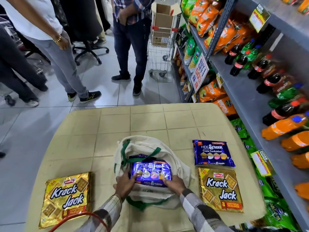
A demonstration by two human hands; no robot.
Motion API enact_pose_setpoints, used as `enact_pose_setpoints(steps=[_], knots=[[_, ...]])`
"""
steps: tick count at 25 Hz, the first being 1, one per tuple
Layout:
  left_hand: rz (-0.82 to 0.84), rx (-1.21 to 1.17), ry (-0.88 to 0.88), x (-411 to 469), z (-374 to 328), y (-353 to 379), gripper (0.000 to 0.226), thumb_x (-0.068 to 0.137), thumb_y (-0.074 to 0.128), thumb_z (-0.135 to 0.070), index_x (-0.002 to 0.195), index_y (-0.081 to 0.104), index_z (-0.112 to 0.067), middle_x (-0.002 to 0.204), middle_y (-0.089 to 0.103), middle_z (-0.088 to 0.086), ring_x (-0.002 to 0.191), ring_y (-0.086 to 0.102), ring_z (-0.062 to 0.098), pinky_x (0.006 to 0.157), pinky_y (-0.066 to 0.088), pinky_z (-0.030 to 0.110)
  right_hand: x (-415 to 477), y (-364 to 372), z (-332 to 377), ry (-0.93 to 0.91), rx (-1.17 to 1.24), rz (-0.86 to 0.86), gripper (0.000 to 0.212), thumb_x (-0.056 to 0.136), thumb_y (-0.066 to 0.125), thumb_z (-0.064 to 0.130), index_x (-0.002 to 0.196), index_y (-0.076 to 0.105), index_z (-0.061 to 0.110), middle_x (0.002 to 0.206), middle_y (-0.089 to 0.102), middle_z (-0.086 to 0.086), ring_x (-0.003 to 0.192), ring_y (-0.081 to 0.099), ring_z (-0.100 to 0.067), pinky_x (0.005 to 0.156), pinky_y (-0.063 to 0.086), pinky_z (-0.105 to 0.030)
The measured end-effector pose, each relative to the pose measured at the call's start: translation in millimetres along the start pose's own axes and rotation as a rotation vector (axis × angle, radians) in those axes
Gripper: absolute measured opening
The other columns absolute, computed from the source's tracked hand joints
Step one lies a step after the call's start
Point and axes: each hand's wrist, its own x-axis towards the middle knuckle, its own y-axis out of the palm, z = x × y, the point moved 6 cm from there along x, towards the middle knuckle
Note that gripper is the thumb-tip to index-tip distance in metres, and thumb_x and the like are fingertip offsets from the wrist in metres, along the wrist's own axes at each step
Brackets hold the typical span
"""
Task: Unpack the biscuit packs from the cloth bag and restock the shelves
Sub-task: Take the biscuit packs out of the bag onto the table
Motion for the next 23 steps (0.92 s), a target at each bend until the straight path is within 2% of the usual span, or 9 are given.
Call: enact_pose_setpoints(steps=[2,4,7,9,12,15,19,21,23], knots=[[0.009,0.015,0.018,9,24,7,0.071,0.074,0.045,-0.076,0.140,0.031,-0.055,0.129,0.065,-0.006,0.120,0.055,0.031,0.105,0.040,0.051,-16,-1,-3,-0.007,0.003,-0.033,0.022,0.083,0.068,0.033,0.076,0.066,0.013,0.103,0.075,-0.011,0.100,0.069,-0.026,0.082,0.051,-0.028],[0.008,0.004,0.044,1,37,7,0.055,0.074,0.046,-0.078,0.127,0.035,-0.069,0.115,0.069,-0.012,0.114,0.058,0.026,0.098,0.046,0.051,-33,-2,-10,-0.025,0.050,-0.091,0.024,0.081,0.073,0.026,0.062,0.058,0.022,0.093,0.076,-0.006,0.094,0.070,-0.024,0.083,0.054,-0.029],[-0.092,0.077,0.042,-63,-15,-19,0.038,0.084,0.051,-0.061,0.120,0.051,-0.052,0.098,0.063,-0.007,0.117,0.044,0.024,0.101,0.038,0.044,-61,-13,-13,-0.059,0.123,-0.170,0.025,0.080,0.076,0.026,0.069,0.054,0.026,0.089,0.066,0.000,0.092,0.064,-0.020,0.081,0.048,-0.024],[-0.220,0.166,0.011,-87,-38,-32,0.034,0.090,0.057,-0.043,0.124,0.055,-0.038,0.096,0.060,-0.009,0.126,0.034,0.019,0.100,0.028,0.039,-73,-21,-11,-0.099,0.131,-0.220,0.010,0.078,0.077,0.026,0.082,0.070,0.021,0.088,0.071,0.002,0.086,0.063,-0.016,0.076,0.046,-0.020],[-0.270,0.173,0.070,-103,-62,-41,0.041,0.082,0.049,-0.049,0.118,0.062,-0.036,0.086,0.061,-0.017,0.132,0.033,0.017,0.097,0.027,0.041,-83,-37,-4,-0.172,0.179,-0.253,0.007,0.074,0.079,0.026,0.076,0.075,0.032,0.072,0.072,0.008,0.078,0.067,-0.014,0.071,0.048,-0.021],[-0.332,0.115,0.165,-105,-90,-45,0.049,0.073,0.046,-0.050,0.113,0.066,-0.030,0.099,0.058,-0.012,0.133,0.033,0.018,0.094,0.026,0.041,-79,-58,2,-0.209,0.245,-0.261,0.028,0.074,0.081,0.022,0.066,0.064,0.042,0.069,0.071,0.012,0.075,0.069,-0.013,0.069,0.052,-0.026],[-0.408,0.099,0.305,-100,-145,-40,0.026,0.085,0.056,-0.042,0.103,0.065,-0.026,0.101,0.054,-0.011,0.126,0.035,0.018,0.087,0.020,0.035,-71,-103,17,-0.292,0.284,-0.310,0.023,0.079,0.079,0.016,0.075,0.067,0.035,0.075,0.073,0.010,0.070,0.067,-0.005,0.063,0.053,-0.024],[-0.429,0.067,0.360,-91,-170,-35,0.011,0.087,0.061,-0.036,0.091,0.063,-0.027,0.093,0.055,-0.013,0.120,0.039,0.020,0.090,0.028,0.038,-55,-128,21,-0.315,0.305,-0.336,0.024,0.079,0.079,0.015,0.069,0.064,0.032,0.068,0.067,0.015,0.067,0.063,-0.001,0.060,0.049,-0.021],[-0.413,0.061,0.405,-75,-193,-24,0.015,0.084,0.053,-0.045,0.084,0.058,-0.031,0.087,0.054,-0.019,0.114,0.038,0.015,0.093,0.036,0.047,-33,-153,23,-0.296,0.317,-0.382,0.010,0.076,0.081,0.021,0.074,0.071,0.023,0.074,0.070,0.014,0.072,0.066,-0.006,0.064,0.051,-0.024]])
